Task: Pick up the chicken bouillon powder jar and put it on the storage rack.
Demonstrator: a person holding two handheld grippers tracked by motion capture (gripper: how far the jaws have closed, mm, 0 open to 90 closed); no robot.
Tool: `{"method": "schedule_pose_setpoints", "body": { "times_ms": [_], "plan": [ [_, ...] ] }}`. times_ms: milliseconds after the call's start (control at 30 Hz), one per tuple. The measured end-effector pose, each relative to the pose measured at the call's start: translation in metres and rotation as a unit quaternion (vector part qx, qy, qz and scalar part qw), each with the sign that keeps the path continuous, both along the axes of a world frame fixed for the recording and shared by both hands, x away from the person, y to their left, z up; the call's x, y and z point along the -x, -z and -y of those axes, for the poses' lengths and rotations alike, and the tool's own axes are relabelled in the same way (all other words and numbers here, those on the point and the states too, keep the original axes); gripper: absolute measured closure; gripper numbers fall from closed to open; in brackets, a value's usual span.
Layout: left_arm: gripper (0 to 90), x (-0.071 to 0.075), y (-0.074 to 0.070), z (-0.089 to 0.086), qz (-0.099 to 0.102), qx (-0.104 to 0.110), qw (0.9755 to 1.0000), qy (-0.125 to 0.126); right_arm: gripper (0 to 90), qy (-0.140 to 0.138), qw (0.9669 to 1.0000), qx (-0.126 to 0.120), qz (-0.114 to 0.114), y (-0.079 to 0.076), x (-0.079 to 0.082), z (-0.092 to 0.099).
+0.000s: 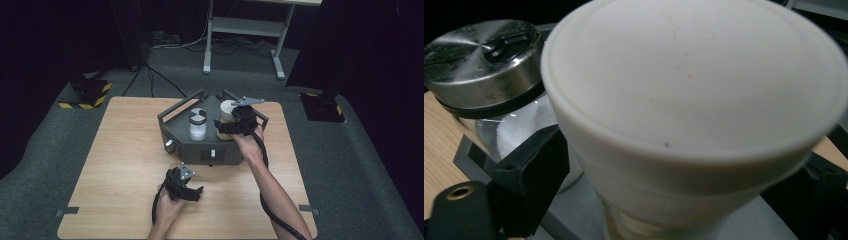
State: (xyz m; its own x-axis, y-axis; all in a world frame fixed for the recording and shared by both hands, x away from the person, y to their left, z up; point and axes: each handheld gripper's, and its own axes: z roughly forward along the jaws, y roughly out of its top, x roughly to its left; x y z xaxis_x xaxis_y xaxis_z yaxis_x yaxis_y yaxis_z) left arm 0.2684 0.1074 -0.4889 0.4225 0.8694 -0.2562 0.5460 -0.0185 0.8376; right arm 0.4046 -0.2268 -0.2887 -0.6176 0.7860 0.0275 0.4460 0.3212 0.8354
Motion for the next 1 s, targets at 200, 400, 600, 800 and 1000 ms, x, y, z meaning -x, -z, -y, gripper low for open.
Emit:
{"method": "schedule_pose_setpoints", "body": {
  "times_ms": [200, 400, 600, 800, 1000],
  "plan": [
    [5.8, 0.000, 0.000, 0.000, 0.000, 0.000, 1.0000, 0.000, 8.4, -0.005, 0.9999, -0.005, 0.008, -0.001, 0.006, 0.004],
    [5.8, 0.000, 0.000, 0.000, 0.000, -0.002, 1.0000, 0.001, 6.3, -0.002, 0.9999, -0.010, 0.012, 0.001, 0.011, 0.010],
    [5.8, 0.000, 0.000, 0.000, 0.000, 0.002, 1.0000, -0.001, 5.1, -0.010, 0.9997, -0.015, 0.015, 0.005, 0.020, 0.019],
    [5.8, 0.000, 0.001, 0.001, 0.000, 0.003, 1.0000, -0.002, 4.6, -0.014, 0.9995, -0.023, 0.018, 0.010, 0.029, 0.030],
    [5.8, 0.000, 0.000, 0.000, -0.001, 0.002, 1.0000, -0.001, 4.5, -0.022, 0.9992, -0.030, 0.017, 0.015, 0.041, 0.042]
  ]
}}
